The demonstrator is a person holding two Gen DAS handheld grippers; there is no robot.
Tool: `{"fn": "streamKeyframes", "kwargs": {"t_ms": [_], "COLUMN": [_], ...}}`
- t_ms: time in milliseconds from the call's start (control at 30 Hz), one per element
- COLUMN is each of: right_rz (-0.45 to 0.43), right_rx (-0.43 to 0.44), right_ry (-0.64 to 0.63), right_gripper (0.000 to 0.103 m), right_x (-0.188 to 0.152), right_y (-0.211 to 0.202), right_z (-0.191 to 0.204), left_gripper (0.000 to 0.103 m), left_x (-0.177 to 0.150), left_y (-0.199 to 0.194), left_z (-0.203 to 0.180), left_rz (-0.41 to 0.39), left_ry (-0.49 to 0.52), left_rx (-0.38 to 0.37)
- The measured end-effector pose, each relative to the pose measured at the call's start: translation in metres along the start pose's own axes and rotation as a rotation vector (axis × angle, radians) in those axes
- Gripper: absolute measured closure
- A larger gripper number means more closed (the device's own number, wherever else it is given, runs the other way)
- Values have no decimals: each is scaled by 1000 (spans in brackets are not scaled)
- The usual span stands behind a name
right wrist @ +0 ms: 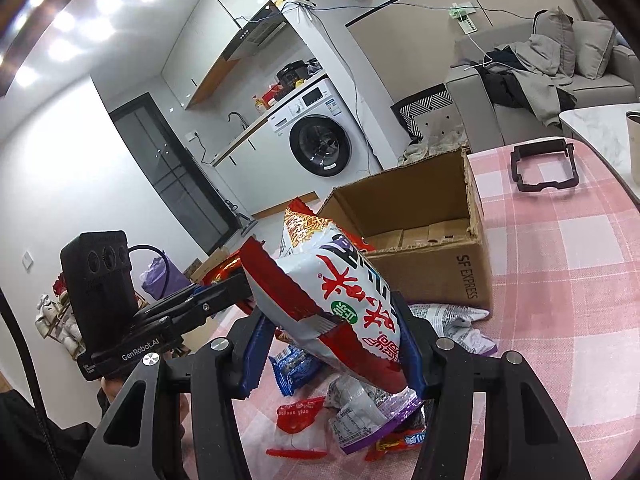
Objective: Organize snacks
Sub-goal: 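Lift both held bags and carry them toward the cardboard box, then lower both bags into the box and open both tools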
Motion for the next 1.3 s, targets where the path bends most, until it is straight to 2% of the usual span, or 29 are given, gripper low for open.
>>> {"fn": "streamKeyframes", "kwargs": {"t_ms": [233, 467, 767, 1133, 1300], "right_rz": [-22, -38, -62, -45, -35], "right_rx": [-8, -2, -41, -98, -146], "right_ry": [12, 44, 51, 43, 51], "right_gripper": [47, 47, 46, 46, 46], "right_x": [17, 33, 49, 65, 69], "right_y": [-3, 0, 1, 27, 41], "right_z": [-1, -7, -13, -27, -37], "left_gripper": [82, 82, 82, 82, 82], "left_x": [25, 48, 70, 81, 75], "left_y": [8, 20, 46, 90, 104], "left_z": [9, 12, 15, 28, 35], "left_rz": [-26, -38, -35, -7, 17], "left_ry": [-32, -24, -8, -12, -4], "left_rx": [14, 40, 75, 104, 124]}}
Point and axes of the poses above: each gripper's, at about its wrist camera, not at the fingertips, and y roughly the way its jaws point, z to its left, x to its top, the point moved 10 cm from there along y, roughly the way its jaws point, and after that the axes turned 8 degrees about z, right-handed, at the moved point
